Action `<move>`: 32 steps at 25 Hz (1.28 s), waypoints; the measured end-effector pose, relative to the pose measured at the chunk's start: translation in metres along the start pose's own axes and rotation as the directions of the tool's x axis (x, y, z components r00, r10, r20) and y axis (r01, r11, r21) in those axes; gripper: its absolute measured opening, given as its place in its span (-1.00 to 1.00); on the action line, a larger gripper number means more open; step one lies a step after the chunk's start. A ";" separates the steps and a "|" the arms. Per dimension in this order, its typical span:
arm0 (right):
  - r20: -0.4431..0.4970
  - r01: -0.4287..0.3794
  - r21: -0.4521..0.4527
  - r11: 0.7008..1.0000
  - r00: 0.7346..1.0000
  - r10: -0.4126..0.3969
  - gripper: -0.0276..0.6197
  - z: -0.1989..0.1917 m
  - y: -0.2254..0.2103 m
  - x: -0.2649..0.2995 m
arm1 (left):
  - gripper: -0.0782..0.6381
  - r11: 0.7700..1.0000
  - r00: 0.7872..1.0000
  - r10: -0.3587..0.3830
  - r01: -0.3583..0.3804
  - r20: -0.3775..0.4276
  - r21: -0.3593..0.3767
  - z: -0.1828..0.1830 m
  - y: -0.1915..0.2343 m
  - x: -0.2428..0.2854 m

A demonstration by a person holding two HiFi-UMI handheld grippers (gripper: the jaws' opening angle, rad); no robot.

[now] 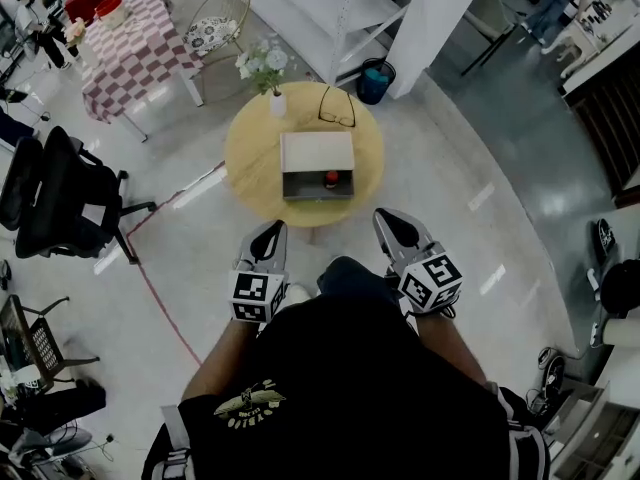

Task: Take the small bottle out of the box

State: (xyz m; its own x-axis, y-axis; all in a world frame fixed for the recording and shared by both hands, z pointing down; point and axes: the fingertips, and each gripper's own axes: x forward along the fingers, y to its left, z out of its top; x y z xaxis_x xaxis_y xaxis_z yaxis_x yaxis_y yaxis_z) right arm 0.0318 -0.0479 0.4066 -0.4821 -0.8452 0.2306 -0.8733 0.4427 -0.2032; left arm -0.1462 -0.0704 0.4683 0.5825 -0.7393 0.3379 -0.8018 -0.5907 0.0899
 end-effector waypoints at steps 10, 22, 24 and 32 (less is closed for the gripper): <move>0.011 -0.044 -0.008 0.999 0.999 0.044 -0.89 0.010 0.013 0.008 | -0.78 1.000 1.000 -0.002 0.002 -0.003 -0.008 0.001 0.003 -0.007; 0.022 -0.025 0.033 0.999 0.999 0.025 -0.89 0.000 -0.028 0.008 | -0.78 1.000 0.999 -0.004 0.003 -0.054 -0.017 -0.007 -0.006 0.031; 0.009 -0.035 0.054 0.998 0.999 0.035 -0.89 -0.003 -0.047 0.009 | -0.78 1.000 0.997 0.006 -0.008 -0.079 -0.025 -0.002 -0.016 0.046; 0.000 -0.132 0.086 0.988 0.991 0.132 -0.89 0.012 -0.108 0.041 | -0.78 0.995 0.992 0.097 -0.100 -0.081 -0.030 0.036 -0.029 0.103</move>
State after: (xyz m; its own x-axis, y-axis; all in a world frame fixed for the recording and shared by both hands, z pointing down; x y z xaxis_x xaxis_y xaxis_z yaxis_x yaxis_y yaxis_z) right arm 0.1071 -0.1335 0.4269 -0.5933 -0.7792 0.2022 -0.7931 0.5227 -0.3129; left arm -0.0581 -0.1406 0.4666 0.4894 -0.7646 0.4194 -0.8595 -0.5043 0.0838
